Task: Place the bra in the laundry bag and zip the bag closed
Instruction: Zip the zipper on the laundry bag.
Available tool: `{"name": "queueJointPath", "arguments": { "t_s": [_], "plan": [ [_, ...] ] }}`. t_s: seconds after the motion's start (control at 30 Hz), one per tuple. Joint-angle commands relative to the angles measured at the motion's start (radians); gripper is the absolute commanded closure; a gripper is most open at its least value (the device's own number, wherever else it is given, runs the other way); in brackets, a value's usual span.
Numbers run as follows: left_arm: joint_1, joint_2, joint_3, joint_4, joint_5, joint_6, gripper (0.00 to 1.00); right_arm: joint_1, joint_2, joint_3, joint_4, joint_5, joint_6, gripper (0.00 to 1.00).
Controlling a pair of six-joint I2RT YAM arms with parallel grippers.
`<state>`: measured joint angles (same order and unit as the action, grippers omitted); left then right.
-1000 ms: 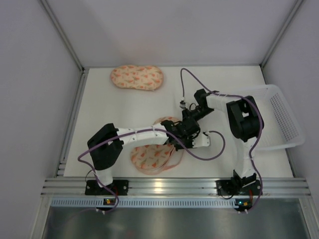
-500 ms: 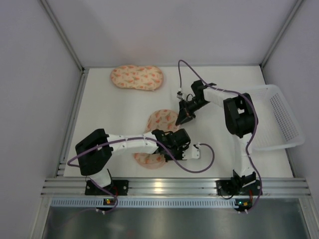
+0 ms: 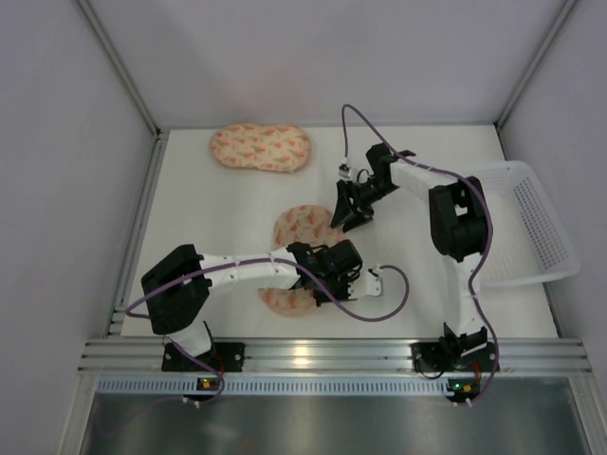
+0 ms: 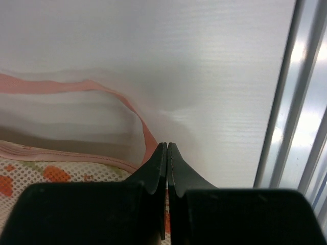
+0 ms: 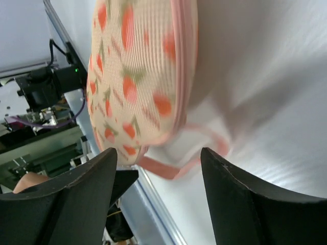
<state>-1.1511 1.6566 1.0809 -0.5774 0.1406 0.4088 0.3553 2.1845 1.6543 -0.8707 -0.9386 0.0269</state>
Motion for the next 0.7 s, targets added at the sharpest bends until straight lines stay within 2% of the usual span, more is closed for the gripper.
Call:
{"name": "queueJointPath", "arguments": {
  "t_s": [0.0,0.17,0.4,0.5,0.53,0.63,0.67],
  "plan": [
    [0.025,0.028,0.091,0.053,-0.019,-0.024,1.00,-0.013,-0.138,-0.092,-0.048,-0.009,-0.047,0.33],
    [0.031,0.063,0.151,0.082,-0.041,-0.013,1.00,-0.004,-0.189,-0.253,-0.030,-0.095,-0.042,0.35],
    [0.033,0.080,0.178,0.082,-0.049,0.012,1.00,0.089,-0.143,-0.288,0.027,-0.169,-0.032,0.46],
    [0.031,0.068,0.163,0.080,-0.033,0.031,1.00,0.117,-0.114,-0.265,0.026,-0.177,-0.001,0.68],
    [0.031,0.062,0.156,0.076,-0.018,0.059,1.00,0.120,-0.101,-0.257,0.025,-0.175,0.004,0.81],
    [0.028,0.031,0.114,0.071,0.016,0.070,1.00,0.106,-0.086,-0.225,0.015,-0.163,0.001,1.00],
    [0.028,0.023,0.103,0.070,0.031,0.068,1.00,0.102,-0.081,-0.209,0.015,-0.158,0.002,1.00]
  ]
}}
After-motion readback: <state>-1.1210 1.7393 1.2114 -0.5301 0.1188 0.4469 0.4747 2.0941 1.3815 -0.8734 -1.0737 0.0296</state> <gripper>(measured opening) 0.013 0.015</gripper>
